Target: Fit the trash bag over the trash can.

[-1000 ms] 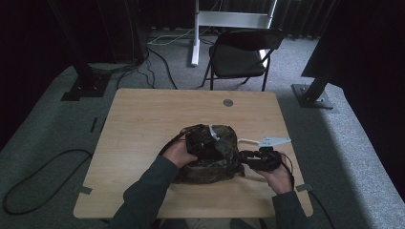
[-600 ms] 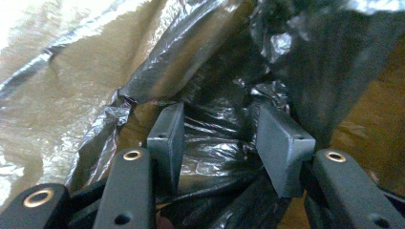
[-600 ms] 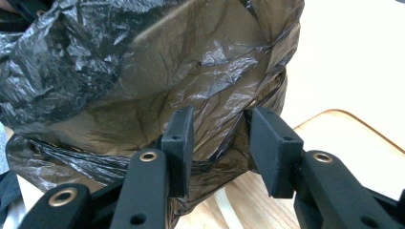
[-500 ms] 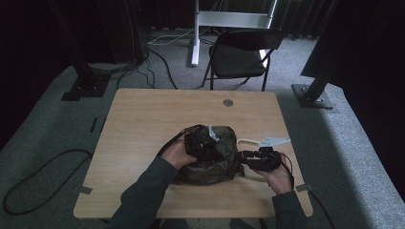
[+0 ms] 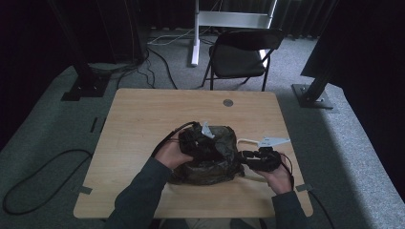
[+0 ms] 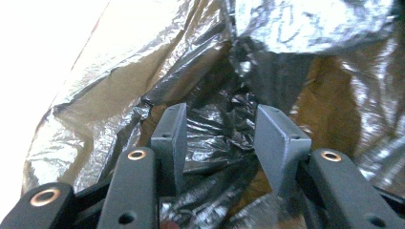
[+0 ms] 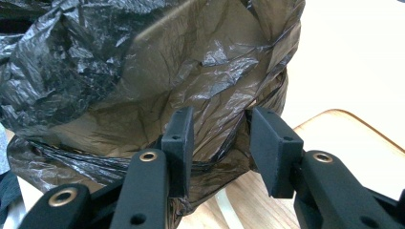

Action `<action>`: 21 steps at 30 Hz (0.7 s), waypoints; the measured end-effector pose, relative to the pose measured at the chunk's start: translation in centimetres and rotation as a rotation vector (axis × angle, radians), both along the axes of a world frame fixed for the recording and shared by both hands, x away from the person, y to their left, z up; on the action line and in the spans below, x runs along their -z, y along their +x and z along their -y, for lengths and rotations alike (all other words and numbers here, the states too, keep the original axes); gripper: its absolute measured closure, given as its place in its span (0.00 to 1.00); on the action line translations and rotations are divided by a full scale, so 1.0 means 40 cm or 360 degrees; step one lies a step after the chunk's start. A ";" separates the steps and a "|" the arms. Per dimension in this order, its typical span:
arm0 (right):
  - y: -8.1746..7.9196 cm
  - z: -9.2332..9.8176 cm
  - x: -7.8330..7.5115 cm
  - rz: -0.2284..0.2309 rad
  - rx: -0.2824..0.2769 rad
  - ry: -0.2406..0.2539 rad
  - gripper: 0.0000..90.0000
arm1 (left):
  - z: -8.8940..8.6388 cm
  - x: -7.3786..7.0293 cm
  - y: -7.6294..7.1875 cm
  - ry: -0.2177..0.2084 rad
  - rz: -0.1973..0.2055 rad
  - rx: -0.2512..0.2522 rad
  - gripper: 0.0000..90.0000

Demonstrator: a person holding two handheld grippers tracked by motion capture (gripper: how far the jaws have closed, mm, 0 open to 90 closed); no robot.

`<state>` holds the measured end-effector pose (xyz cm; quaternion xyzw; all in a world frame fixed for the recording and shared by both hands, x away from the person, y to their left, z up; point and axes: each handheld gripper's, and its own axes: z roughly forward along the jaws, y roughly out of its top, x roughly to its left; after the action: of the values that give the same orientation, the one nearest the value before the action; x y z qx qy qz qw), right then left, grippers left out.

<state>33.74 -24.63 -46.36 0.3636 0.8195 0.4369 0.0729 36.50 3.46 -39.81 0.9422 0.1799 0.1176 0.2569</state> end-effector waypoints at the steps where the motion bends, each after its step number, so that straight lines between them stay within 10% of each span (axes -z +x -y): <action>1: 0.000 0.000 0.000 0.0002 -0.0001 0.0000 0.67 | -0.002 -0.002 -0.003 0.0004 -0.0004 0.0009 0.62; 13: 0.001 -0.001 0.000 0.0005 -0.0002 -0.0001 0.67 | -0.001 0.049 0.008 0.0140 -0.0097 0.0021 0.60; 21: 0.000 -0.002 0.000 0.0007 -0.0004 -0.0002 0.66 | 0.016 0.058 0.003 0.0225 -0.0046 0.0023 0.57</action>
<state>33.76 -24.56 -46.36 0.3617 0.8201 0.4371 0.0744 36.62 2.82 -42.11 0.9609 0.1680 0.1147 0.1881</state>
